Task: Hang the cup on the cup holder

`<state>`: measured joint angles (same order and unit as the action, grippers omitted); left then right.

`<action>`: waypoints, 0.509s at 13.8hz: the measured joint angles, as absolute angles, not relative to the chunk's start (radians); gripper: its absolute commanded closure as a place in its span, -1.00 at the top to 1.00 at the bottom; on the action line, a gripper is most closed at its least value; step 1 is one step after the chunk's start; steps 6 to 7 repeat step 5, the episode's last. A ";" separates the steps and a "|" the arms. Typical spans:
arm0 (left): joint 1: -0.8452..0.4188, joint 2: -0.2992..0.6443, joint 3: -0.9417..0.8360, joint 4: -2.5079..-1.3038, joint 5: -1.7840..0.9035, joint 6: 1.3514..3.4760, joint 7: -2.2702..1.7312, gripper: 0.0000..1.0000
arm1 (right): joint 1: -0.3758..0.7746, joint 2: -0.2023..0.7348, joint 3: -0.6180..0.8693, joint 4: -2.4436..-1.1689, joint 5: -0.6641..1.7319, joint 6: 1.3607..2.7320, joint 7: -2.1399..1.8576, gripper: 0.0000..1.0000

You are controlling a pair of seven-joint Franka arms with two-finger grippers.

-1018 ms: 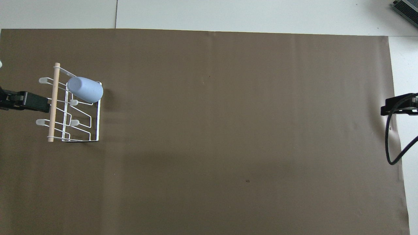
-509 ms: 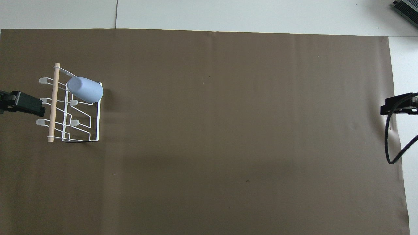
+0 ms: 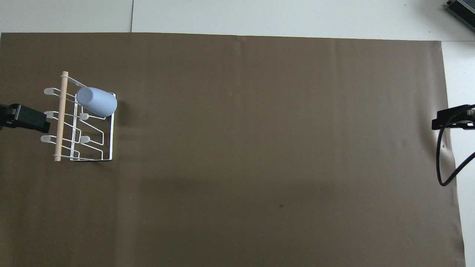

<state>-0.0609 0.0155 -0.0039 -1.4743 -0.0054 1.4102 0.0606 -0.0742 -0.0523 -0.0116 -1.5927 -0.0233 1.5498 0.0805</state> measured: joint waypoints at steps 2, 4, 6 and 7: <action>-0.061 0.008 -0.008 -1.488 -0.006 1.412 0.061 1.00 | -0.074 -0.052 -0.012 -1.594 -0.023 1.547 0.081 1.00; -0.061 0.004 -0.010 -1.493 -0.006 1.414 0.061 1.00 | -0.074 -0.052 -0.012 -1.595 -0.023 1.547 0.081 1.00; -0.061 0.002 -0.010 -1.494 -0.006 1.414 0.061 1.00 | -0.074 -0.052 -0.012 -1.595 -0.023 1.547 0.081 1.00; -0.061 0.002 -0.010 -1.494 -0.006 1.414 0.061 1.00 | -0.074 -0.052 -0.012 -1.595 -0.023 1.547 0.081 1.00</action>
